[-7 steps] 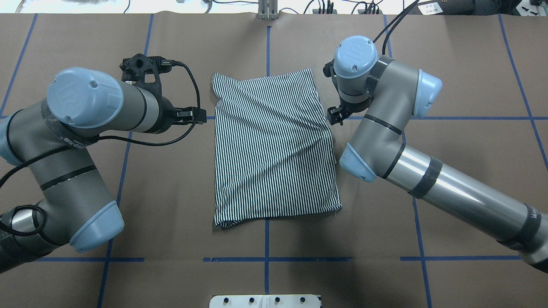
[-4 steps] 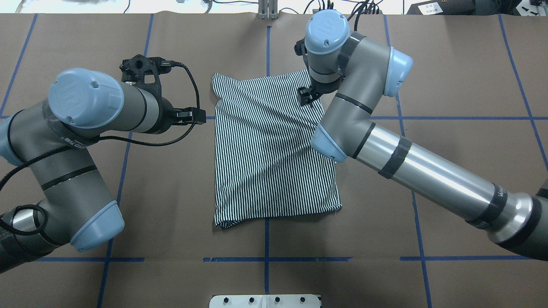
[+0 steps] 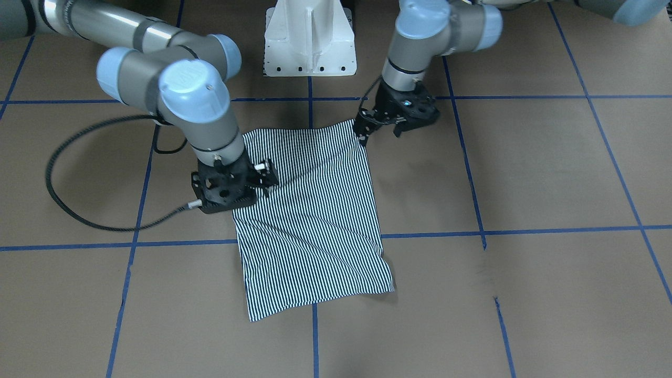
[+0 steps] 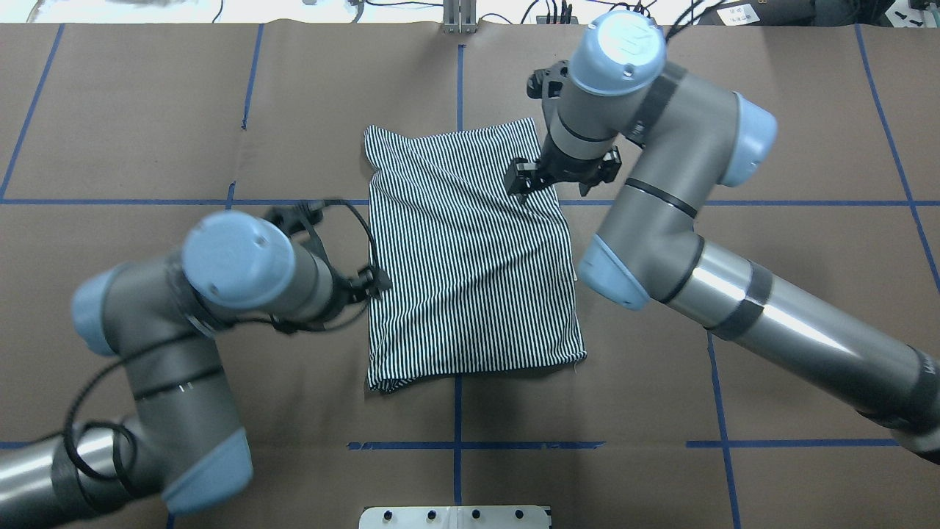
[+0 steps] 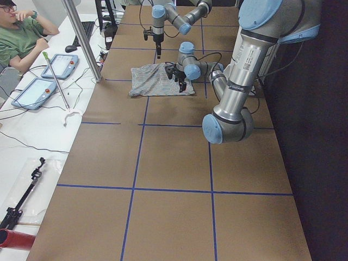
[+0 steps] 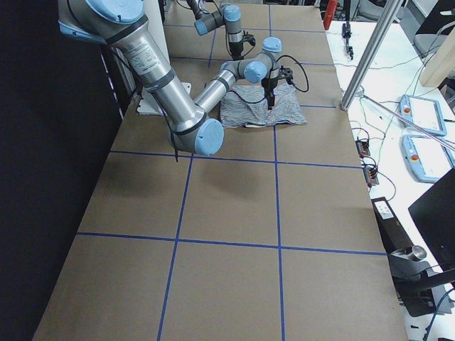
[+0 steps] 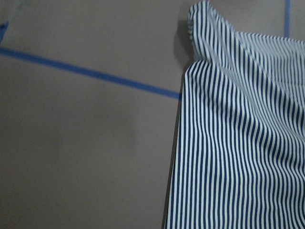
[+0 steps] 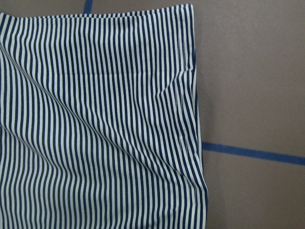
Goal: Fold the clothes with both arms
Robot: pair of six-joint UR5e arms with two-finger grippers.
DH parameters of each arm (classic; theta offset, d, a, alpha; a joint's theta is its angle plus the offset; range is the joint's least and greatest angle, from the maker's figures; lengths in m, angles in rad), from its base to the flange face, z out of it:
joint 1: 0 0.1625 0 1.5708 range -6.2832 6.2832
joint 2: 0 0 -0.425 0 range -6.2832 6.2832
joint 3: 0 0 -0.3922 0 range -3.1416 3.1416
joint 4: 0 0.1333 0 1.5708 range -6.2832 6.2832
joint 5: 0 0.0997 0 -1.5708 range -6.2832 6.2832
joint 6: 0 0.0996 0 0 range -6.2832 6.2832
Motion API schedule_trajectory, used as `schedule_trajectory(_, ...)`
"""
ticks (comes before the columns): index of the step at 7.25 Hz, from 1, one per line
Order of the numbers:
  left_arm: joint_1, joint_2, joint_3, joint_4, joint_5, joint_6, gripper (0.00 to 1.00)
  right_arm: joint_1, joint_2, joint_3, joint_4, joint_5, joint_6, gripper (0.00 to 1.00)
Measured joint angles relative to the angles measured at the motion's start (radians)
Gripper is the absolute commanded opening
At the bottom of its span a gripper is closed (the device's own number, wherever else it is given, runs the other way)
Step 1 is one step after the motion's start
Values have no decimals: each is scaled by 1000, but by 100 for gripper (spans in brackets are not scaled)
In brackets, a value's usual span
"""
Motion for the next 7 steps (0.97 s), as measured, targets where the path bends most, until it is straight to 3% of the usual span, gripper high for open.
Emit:
schedule_trajectory(3, 113, -74, 53, 135, 53, -157, 94, 0, -57, 84, 0, 25, 82, 100)
schedule_trajectory(7, 120, -91, 95, 141, 56, -169, 90, 0, -56, 95, 2, 21, 89, 100)
